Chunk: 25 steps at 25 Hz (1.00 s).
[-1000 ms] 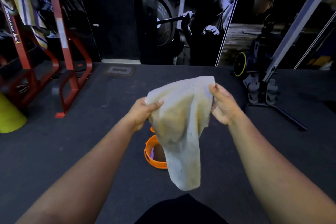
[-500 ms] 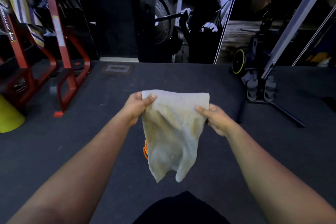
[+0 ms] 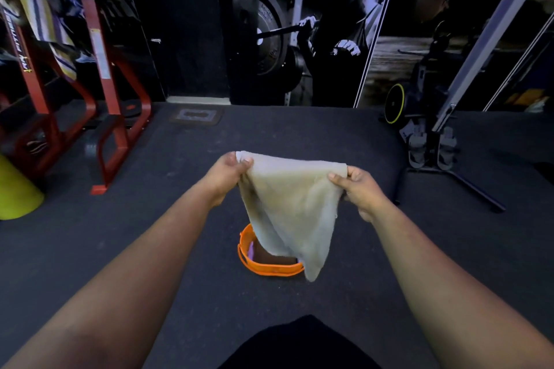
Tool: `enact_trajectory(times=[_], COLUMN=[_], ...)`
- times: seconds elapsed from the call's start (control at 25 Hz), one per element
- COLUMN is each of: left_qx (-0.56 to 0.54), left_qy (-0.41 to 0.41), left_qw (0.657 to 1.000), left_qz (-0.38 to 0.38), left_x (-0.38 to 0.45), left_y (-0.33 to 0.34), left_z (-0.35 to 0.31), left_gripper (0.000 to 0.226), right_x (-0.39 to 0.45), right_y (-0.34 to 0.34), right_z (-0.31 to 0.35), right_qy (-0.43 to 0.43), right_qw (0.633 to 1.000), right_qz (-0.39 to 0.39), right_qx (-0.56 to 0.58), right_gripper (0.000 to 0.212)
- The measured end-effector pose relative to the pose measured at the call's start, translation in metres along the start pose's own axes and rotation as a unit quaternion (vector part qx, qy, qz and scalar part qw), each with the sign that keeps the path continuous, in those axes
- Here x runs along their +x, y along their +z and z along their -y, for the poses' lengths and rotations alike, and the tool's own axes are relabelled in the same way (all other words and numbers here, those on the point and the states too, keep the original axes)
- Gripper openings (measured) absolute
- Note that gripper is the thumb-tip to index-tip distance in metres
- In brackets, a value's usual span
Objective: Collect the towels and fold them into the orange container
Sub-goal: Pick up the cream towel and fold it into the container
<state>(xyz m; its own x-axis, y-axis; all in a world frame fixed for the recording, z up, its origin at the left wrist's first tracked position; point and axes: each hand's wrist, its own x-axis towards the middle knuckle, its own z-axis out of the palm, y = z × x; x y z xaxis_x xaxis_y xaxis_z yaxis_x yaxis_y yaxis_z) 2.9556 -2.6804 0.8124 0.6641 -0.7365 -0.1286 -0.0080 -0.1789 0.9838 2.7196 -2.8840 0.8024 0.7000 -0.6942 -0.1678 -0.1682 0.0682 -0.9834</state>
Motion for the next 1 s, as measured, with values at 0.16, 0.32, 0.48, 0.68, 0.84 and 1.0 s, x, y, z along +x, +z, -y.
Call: enact_trajectory(times=[0.16,0.32,0.48,0.68,0.84,1.0], left_qx=[0.066,0.046,0.140,0.459,0.566,0.354], left_qy=[0.027,0.042,0.065,0.086,0.084,0.105], left_qw=[0.989,0.987,0.988,0.881,0.813,0.928], left_qz=[-0.130,-0.148,-0.015,-0.073,-0.112,-0.053], left_x=[0.001,0.002,0.005,0.002,-0.001,0.005], left_y=[0.011,0.009,-0.003,0.001,0.002,-0.016], left_z=[-0.008,-0.017,-0.014,-0.027,-0.031,-0.033], left_gripper=[0.021,0.055,0.062,0.036,0.018,0.027], right_x=[0.002,0.006,0.009,0.008,-0.002,-0.001], right_y=[0.003,0.008,0.001,0.002,0.003,-0.004], right_z=[0.005,-0.001,0.002,0.009,0.017,0.029], right_qy=[-0.023,-0.033,-0.085,-0.098,-0.120,-0.195], right_qw=[0.999,0.995,0.990,0.963,0.918,0.939], right_qz=[-0.031,-0.096,-0.106,-0.121,-0.151,-0.147], right_qx=[0.013,-0.001,-0.048,-0.222,-0.347,-0.244], right_gripper=[0.020,0.040,0.046,0.032,0.016,0.011])
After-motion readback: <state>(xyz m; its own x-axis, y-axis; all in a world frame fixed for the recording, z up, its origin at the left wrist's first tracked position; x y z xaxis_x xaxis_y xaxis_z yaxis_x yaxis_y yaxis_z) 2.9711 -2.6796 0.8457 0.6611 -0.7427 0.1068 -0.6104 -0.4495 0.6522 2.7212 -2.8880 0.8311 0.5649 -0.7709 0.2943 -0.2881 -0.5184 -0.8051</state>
